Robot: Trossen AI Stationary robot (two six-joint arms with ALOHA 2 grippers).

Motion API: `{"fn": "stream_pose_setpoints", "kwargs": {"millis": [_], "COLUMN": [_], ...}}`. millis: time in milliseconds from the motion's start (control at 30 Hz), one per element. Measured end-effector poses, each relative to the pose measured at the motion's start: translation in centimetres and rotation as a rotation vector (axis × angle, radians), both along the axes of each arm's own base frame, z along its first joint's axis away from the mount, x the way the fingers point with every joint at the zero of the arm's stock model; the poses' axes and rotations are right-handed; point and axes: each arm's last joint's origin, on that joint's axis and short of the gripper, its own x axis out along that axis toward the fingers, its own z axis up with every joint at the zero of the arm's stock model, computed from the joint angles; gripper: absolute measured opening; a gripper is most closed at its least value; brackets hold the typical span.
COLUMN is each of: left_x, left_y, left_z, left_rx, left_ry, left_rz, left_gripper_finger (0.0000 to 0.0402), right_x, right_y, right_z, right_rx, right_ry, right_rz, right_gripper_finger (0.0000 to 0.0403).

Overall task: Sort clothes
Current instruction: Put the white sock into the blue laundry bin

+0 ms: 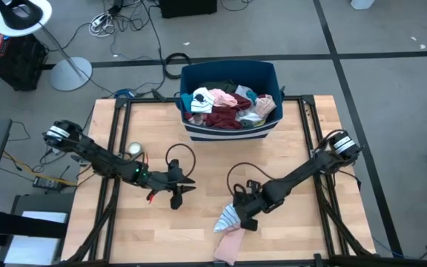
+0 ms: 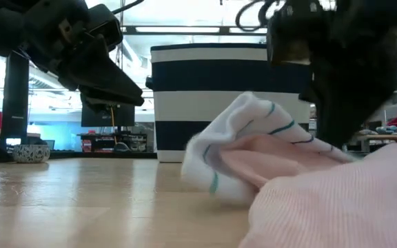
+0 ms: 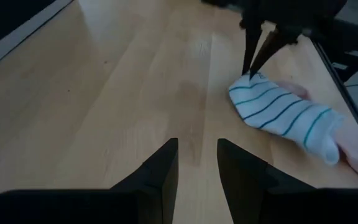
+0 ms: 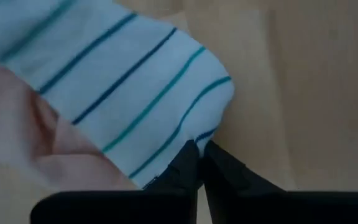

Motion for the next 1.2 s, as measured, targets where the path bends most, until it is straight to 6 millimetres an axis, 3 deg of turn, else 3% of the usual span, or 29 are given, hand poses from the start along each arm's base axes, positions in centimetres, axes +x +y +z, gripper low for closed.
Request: {"fn": "stream_pose_setpoints", "kwargs": {"millis": [167,500,767,1000,1200], "left_x": [0.1,0.4,0.3,0.3,0.3], "left_y": [0.0,0.0,0.0,0.0,0.0], "left_z": [0.2,0.8,0.8,0.8,0.7], "left_rx": [-0.009,0.009,0.005,0.008,0.009], "left_ry": [-0.020,-0.093,-0.089,-0.087,-0.083], "left_rz": [0.016,0.026,0.024,0.021,0.017], "left_gripper_finger": [0.0117,0.0117,0.0117,0.0117,0.0117], "right_x": [-0.7,-4.2,-6.0,-6.8,-8.0], "right_y": [-1.1,-4.2,-10.1,-14.9,-19.1], "right_z": [3.5,12.1,17.9,24.7,29.1], "right_rx": [-0.010,-0.096,-0.215,-0.370,-0.522], "right_ry": [-0.088,-0.357,-0.537,-0.699,-0.775], "right_rz": [-0.033,-0.067,-0.159,-0.194,-0.350], "right_gripper_finger": [0.0013,0.0004,0.0004,0.0004,0.0005]}}
